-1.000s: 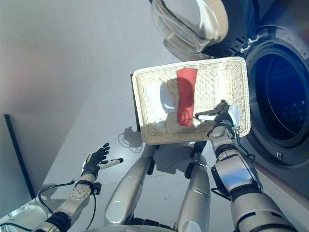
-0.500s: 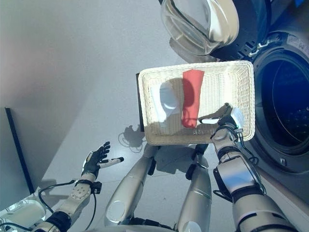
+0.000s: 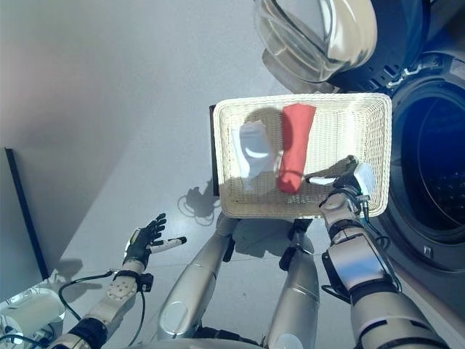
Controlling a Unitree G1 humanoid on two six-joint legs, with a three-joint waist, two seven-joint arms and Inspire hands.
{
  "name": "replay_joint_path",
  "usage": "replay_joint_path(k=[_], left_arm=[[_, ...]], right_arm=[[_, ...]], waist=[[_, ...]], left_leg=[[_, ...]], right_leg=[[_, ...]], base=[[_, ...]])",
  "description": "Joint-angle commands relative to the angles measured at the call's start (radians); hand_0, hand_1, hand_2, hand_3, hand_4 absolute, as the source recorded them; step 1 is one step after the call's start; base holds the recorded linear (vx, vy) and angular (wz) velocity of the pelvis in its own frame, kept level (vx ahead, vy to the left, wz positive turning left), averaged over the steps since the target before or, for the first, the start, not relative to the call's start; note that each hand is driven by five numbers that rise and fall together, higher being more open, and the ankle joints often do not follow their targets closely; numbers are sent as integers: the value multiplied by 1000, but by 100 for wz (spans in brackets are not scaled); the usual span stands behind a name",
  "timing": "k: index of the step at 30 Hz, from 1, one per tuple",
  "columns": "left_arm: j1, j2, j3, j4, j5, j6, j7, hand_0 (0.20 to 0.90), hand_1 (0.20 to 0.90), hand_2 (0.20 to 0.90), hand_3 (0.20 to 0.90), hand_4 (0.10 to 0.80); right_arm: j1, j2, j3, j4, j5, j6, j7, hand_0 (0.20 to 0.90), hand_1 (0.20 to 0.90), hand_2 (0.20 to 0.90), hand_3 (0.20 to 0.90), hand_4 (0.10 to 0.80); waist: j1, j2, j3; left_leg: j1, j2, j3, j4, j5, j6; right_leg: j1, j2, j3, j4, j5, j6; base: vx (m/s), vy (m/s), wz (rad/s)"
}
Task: Pick up the clothes and place them into the washing machine
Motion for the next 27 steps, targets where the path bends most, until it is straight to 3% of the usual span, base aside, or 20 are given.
replay_joint_path(k=[1,13,27], left_arm=[[15,43,-10,-6,-8,-25,36,900,900,900,900,800],[-7,32,-6,17,-2,-29,37,900,900,900,900,800],[-16,1,3,123,5,-18,36,900,900,900,900,800]], right_arm=[[3,-77,-5,-11,29,-22,10,900,900,900,900,800],[-1,-23,-14,-113,112,-89,23,900,900,900,900,800],[91,57,-6,-75,61,-61,24,900,900,900,900,800]], waist=[[21,22,11],[38,22,11],[33,-55,-44]], left_leg=[[-84,-47,55,48,-12,-22],[-97,-58,40,62,-18,-24],[-18,-52,18,48,-28,-17]], right_leg=[[65,-8,34,-94,58,20],[62,-17,17,-66,36,20],[162,-9,-22,-93,37,23]], base=[[35,12,2],[28,-1,7],[35,-11,9]])
